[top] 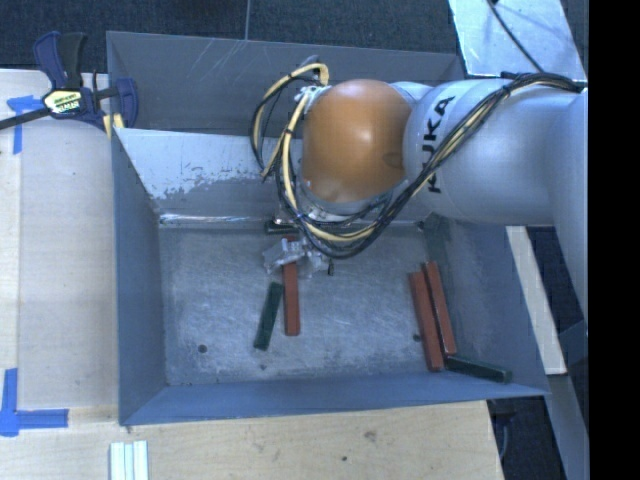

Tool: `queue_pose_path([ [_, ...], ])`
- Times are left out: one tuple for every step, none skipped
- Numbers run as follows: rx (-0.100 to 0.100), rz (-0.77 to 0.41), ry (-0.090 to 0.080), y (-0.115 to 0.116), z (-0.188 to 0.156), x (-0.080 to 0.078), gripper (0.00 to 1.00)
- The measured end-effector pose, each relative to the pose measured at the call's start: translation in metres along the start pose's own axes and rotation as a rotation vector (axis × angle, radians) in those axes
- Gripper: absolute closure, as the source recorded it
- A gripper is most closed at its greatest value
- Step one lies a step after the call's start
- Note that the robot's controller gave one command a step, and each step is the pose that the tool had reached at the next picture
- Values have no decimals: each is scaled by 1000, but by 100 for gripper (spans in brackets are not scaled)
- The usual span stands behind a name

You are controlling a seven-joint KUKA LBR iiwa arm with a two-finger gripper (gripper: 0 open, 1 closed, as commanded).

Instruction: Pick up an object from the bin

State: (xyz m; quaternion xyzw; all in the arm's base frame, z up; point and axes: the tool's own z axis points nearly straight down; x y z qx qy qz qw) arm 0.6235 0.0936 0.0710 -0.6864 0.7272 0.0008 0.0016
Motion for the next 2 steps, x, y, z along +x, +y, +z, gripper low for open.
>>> queue_pose_path([
  [9,37,-1,11,-118,-26,100],
  [7,31,0,25,-171,-19,100],
])
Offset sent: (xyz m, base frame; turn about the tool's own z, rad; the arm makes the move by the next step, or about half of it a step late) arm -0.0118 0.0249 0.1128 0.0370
